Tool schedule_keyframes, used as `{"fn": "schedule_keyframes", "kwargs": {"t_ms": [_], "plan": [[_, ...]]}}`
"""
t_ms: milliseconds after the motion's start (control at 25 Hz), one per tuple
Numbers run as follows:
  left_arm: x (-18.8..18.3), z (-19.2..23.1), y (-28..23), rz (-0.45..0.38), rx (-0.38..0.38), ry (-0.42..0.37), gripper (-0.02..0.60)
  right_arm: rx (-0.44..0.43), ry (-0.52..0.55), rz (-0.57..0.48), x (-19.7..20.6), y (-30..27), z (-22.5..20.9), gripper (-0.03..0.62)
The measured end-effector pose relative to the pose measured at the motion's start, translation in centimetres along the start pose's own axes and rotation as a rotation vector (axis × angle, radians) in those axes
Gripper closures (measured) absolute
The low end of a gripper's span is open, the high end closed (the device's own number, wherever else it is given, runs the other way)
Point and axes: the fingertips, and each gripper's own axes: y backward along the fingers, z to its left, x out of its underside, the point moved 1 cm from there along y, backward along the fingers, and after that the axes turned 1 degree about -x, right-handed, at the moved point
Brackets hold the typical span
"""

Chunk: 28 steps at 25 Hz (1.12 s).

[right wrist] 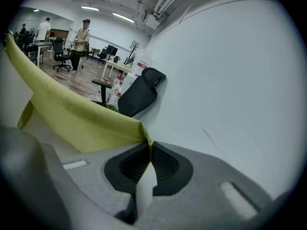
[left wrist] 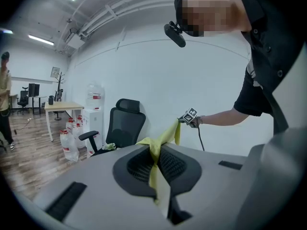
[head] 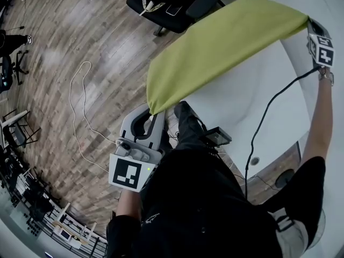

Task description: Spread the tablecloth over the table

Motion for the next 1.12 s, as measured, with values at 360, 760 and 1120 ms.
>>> {"fn": "schedule_keyframes", "kwargs": {"t_ms": [360,760,1120], "plan": [[2.8,-2.6,1.8,0.01,0.024,-0.027,0.574,0.034,-0.009,0.014,2.8,3.4,0.4,0.585],[7.6,-6.1,3.9,0.04,-0.019,-0.076,0.574,0.039,-0.037,0.017,7.4,6.8,1.0,0.585],[12.2,-10.3,6.5,0.063,-0.053,-0.043,0.574,0.053,0.029,0.02,10.3,11.1,2.0,0.585]]}}
